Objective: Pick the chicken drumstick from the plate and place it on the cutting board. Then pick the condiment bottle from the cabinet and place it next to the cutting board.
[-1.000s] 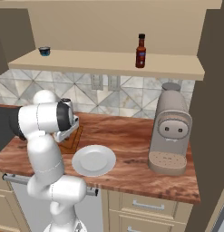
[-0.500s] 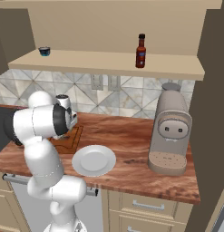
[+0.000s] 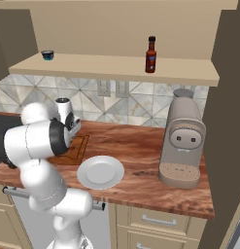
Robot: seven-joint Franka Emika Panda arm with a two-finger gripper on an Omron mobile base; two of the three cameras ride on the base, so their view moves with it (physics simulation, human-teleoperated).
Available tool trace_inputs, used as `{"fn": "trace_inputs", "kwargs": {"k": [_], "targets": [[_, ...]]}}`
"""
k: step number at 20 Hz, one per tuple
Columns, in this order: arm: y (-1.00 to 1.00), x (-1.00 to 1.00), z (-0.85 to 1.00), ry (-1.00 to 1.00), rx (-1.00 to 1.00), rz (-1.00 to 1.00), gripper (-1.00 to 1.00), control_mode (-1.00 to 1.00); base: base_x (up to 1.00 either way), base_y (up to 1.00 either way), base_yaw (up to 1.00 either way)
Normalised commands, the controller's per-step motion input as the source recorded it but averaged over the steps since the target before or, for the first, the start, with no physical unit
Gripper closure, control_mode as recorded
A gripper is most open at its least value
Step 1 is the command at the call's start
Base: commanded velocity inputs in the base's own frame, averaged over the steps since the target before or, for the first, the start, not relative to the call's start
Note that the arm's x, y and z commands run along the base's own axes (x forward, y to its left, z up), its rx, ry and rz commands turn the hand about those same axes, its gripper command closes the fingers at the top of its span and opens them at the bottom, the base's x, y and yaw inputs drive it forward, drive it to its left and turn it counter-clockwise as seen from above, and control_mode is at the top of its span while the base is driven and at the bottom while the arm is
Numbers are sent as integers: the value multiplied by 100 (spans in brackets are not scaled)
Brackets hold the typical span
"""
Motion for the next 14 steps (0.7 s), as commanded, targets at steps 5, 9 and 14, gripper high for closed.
{"fn": "trace_inputs", "kwargs": {"k": [5,9,14], "targets": [[-20,-44,32,-5,0,0,-100,-100,0,0,0],[-29,-50,40,-7,0,0,-100,-100,0,0,0],[-29,-47,47,-6,2,0,-100,-100,0,0,0]]}}
